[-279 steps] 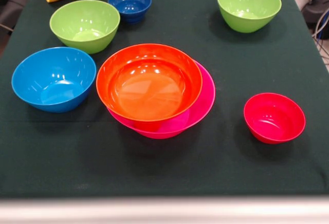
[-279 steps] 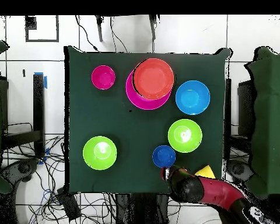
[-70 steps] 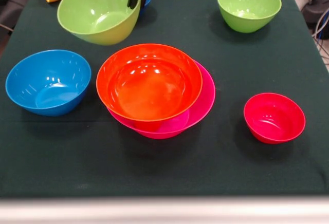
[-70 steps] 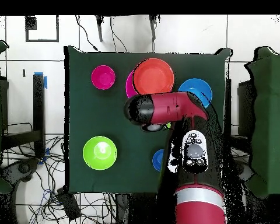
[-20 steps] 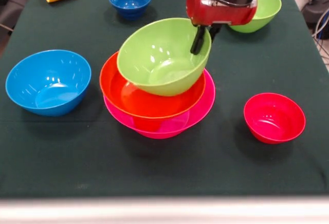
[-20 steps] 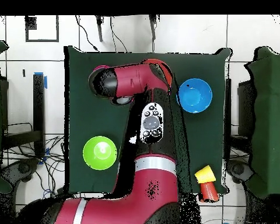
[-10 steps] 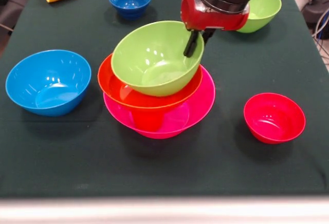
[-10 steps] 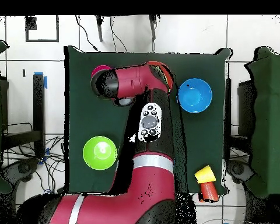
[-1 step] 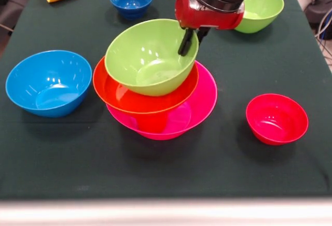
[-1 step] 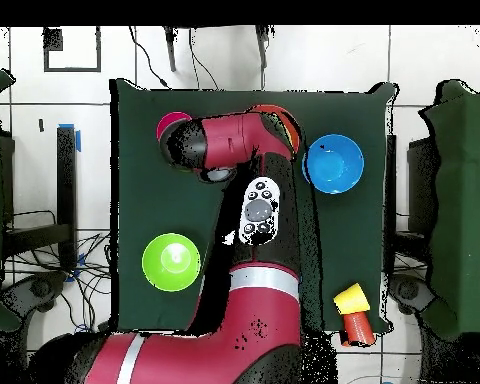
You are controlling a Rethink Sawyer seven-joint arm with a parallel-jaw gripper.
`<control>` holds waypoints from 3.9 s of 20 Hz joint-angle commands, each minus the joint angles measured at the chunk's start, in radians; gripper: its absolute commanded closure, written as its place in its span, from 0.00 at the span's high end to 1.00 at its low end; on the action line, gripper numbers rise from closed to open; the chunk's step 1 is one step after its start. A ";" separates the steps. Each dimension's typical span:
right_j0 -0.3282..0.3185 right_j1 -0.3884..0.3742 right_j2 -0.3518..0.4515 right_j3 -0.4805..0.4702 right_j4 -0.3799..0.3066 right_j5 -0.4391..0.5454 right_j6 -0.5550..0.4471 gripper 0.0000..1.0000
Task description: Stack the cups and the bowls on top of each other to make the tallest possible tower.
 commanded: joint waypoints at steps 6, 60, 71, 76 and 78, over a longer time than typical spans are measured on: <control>0.015 0.016 0.014 -0.029 -0.034 -0.026 0.093 1.00; -0.001 0.013 0.108 -0.060 0.259 0.300 0.149 1.00; 0.065 0.093 0.092 -0.135 0.421 0.223 0.288 1.00; 0.061 0.127 0.092 -0.151 0.440 0.168 0.272 1.00; 0.053 0.153 0.095 -0.155 0.434 0.118 0.254 1.00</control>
